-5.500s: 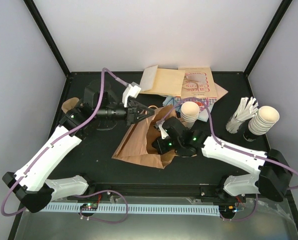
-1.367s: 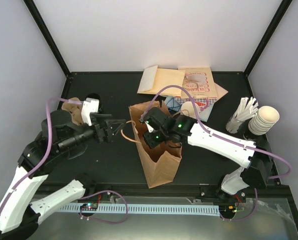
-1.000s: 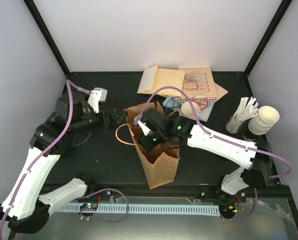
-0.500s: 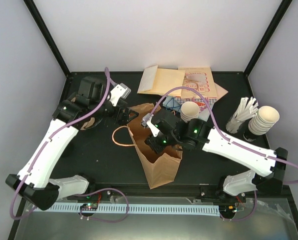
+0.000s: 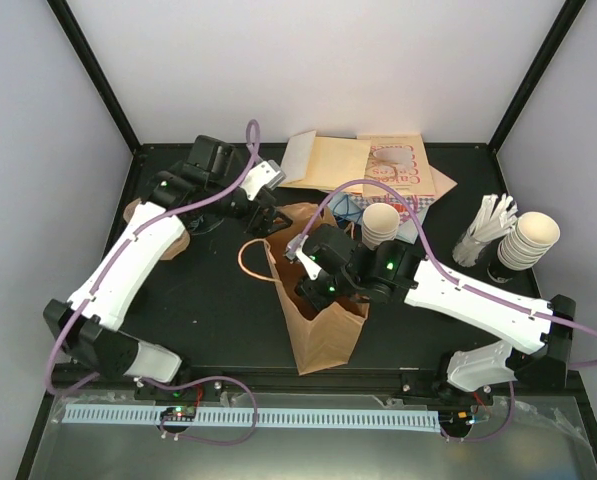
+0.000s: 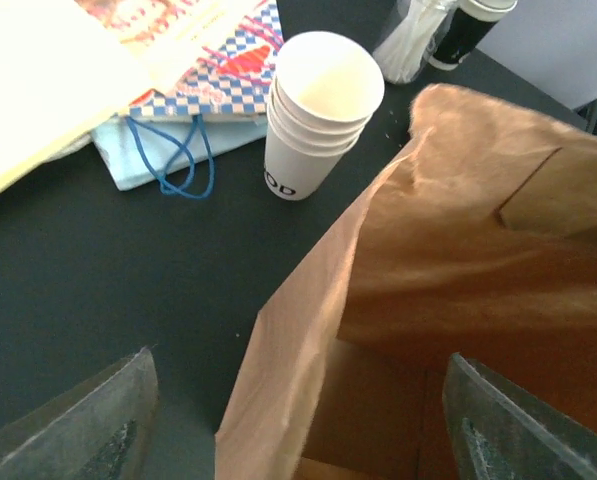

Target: Pack the takeout coffee

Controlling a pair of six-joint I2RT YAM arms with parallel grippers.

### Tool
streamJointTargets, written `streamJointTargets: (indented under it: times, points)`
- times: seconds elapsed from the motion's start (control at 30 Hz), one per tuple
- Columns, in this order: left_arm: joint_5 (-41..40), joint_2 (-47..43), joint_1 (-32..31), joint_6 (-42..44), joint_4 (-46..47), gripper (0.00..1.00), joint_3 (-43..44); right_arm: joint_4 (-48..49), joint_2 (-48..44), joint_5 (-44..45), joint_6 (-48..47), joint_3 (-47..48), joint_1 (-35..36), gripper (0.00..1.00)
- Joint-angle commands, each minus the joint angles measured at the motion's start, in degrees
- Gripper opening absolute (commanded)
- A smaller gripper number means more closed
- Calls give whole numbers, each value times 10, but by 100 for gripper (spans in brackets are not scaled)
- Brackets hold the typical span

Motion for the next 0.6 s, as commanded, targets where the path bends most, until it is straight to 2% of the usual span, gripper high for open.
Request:
streamJointTargets:
  times: [0.0, 0.1, 0.27, 0.4, 0.43, 0.57]
  points:
    - [36, 32, 3, 28, -22, 77, 34, -11, -7, 13, -14, 4, 4, 16]
    - [46, 54, 2, 30, -34, 66, 54, -12, -7, 11, -16, 3, 4, 16]
    - [50, 60, 2, 26, -46, 32, 85, -25, -3, 36, -19, 14, 4, 16]
    - [44, 32, 2, 14, -32, 5, 73, -78, 21, 80, -43, 61, 3, 15]
    - [41, 24, 2, 10, -28, 2, 67, -91, 29, 96, -46, 74, 3, 15]
    - [43, -11, 1, -11, -6, 2, 29, -131, 52, 115, -55, 111, 3, 15]
